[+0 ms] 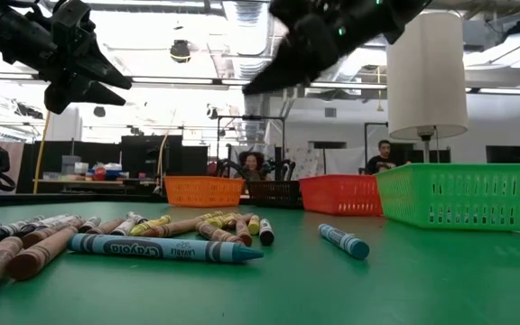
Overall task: Sort crayons
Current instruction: Put the yellow crayon into the red bin
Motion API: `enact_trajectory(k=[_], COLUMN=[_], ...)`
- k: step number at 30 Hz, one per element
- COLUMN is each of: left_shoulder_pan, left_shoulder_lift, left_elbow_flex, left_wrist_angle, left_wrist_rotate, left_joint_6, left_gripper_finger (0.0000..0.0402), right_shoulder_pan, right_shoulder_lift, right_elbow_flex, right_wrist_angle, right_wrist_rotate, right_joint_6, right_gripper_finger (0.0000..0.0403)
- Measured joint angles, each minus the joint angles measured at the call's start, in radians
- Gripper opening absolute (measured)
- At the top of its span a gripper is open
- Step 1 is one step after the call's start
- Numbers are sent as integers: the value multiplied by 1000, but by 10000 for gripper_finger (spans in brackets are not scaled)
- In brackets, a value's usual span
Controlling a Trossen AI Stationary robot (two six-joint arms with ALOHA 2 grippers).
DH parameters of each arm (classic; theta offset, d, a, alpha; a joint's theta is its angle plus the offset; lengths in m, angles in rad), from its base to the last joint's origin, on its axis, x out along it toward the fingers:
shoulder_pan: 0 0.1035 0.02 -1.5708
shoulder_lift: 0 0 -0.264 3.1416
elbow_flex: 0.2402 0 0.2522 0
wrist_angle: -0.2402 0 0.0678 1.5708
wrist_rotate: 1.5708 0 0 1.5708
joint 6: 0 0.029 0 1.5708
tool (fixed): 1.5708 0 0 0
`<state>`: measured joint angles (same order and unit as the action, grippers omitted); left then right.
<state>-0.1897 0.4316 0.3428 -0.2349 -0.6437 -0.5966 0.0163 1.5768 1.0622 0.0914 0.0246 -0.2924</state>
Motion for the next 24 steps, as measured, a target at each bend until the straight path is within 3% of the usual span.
enact_trajectory(k=[6, 12, 18, 24], left_shoulder_pan=[0, 0, 0, 0], left_shoulder_lift=[0, 0, 0, 0], left_elbow_flex=[0, 0, 0, 0], left_wrist_angle=[1, 1, 0, -1], left_wrist_rotate=[0, 0, 0, 3], left_joint_6=[10, 9, 9, 14], left_gripper_finger=[180, 180, 180, 180], right_shoulder_pan=[24, 22, 38, 59], right_shoulder_lift=[0, 1, 102, 252], right_elbow_flex=[2, 2, 71, 247], right_wrist_angle=[105, 129, 148, -125], right_wrist_rotate=[-111, -130, -133, -133], right_joint_6=[-7, 7, 10, -102], right_gripper_finger=[62, 62, 62, 62])
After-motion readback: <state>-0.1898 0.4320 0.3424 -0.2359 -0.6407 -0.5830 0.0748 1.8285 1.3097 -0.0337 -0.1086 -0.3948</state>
